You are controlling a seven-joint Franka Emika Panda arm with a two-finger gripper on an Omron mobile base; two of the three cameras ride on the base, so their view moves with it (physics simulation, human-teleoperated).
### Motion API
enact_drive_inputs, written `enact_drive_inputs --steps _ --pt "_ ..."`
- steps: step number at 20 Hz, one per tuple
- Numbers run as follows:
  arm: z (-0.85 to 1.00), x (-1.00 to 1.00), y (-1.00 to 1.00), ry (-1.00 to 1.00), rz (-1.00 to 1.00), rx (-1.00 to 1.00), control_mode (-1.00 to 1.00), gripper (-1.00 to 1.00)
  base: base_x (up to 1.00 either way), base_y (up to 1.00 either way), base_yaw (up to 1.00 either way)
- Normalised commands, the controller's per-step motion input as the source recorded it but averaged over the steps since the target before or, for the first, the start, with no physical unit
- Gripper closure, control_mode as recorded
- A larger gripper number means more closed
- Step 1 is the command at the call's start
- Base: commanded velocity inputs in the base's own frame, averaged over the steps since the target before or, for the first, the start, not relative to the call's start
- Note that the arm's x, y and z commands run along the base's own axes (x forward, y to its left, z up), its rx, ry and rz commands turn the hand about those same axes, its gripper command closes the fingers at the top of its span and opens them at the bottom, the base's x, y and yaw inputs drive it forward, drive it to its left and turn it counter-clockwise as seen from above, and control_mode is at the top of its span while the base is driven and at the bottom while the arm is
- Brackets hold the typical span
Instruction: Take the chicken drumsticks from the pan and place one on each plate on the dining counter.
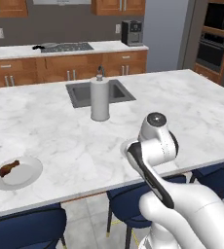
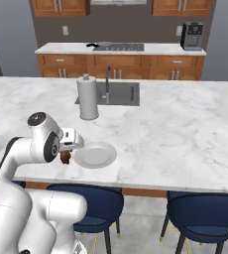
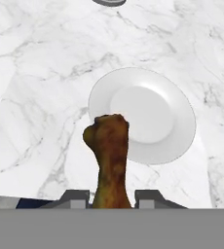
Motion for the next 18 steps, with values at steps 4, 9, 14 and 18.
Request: enact_drive_inputs --steps 4,9,14,18 --pt "0.0 0.0 0.0 0.0 0.0 0.0 1.0 1.0 0.33 -0.05 -0.12" --pt "0.0 0.0 0.0 0.0 0.0 0.0 1.0 1.0 0.01 0.0 -0.01" --pt "0.0 0.0 0.0 0.0 0.0 0.0 1.0 1.0 0.03 0.0 0.0" --pt "0.0 0.0 0.0 0.0 0.0 0.0 1.0 1.0 0.16 -0.11 0.0"
